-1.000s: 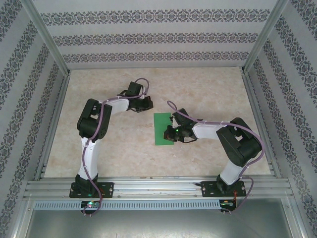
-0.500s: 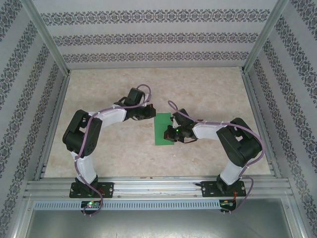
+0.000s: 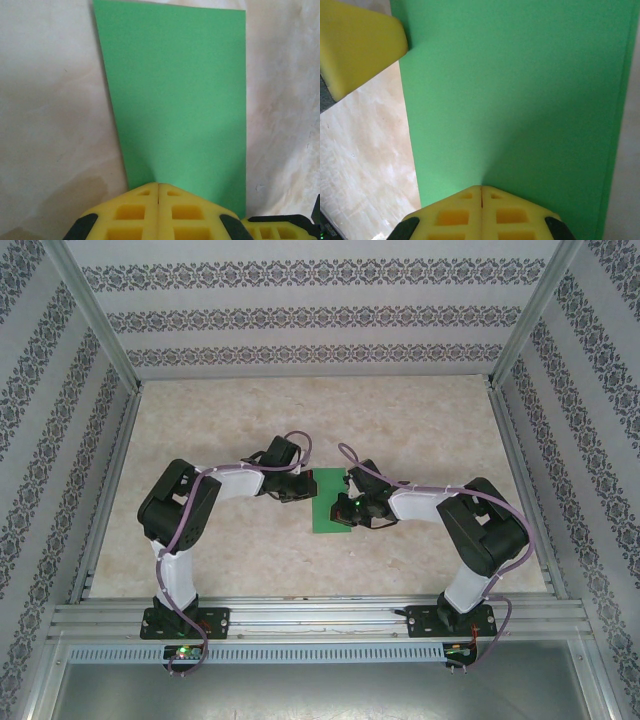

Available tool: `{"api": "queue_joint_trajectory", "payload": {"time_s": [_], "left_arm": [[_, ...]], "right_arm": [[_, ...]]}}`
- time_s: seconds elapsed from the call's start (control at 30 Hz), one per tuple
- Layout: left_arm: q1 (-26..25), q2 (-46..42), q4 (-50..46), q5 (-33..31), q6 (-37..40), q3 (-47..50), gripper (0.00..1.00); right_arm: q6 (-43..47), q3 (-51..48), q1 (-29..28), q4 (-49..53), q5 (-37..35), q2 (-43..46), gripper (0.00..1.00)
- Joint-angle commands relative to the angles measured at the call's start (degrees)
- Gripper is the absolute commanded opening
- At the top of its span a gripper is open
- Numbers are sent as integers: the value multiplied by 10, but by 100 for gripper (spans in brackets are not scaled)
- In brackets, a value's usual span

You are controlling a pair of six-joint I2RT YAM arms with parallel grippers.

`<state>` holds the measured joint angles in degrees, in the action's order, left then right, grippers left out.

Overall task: Fold a paper plane with a square sheet of paper (fold left side to right side)
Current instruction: Fold the triangle a second time at the center of the table.

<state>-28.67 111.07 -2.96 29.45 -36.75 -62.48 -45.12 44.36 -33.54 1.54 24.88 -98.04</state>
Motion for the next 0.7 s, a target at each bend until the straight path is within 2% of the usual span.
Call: {"api": "queue_joint_trajectory", "payload": {"time_s": [0.0, 0.33, 0.53, 0.67], "left_arm": [[-1, 13, 0, -14, -8, 9, 0], [-6, 18, -27, -25, -6, 15, 0], [-10, 18, -56, -43, 0, 6, 0], [-11, 18, -63, -48, 0, 5, 0]], "right_arm": [[-2, -8, -12, 73, -1, -2, 5], [15, 32, 7, 107, 18, 66, 19], [38, 1, 49, 137, 36, 101, 21], [42, -28, 75, 133, 69, 114, 32]]}}
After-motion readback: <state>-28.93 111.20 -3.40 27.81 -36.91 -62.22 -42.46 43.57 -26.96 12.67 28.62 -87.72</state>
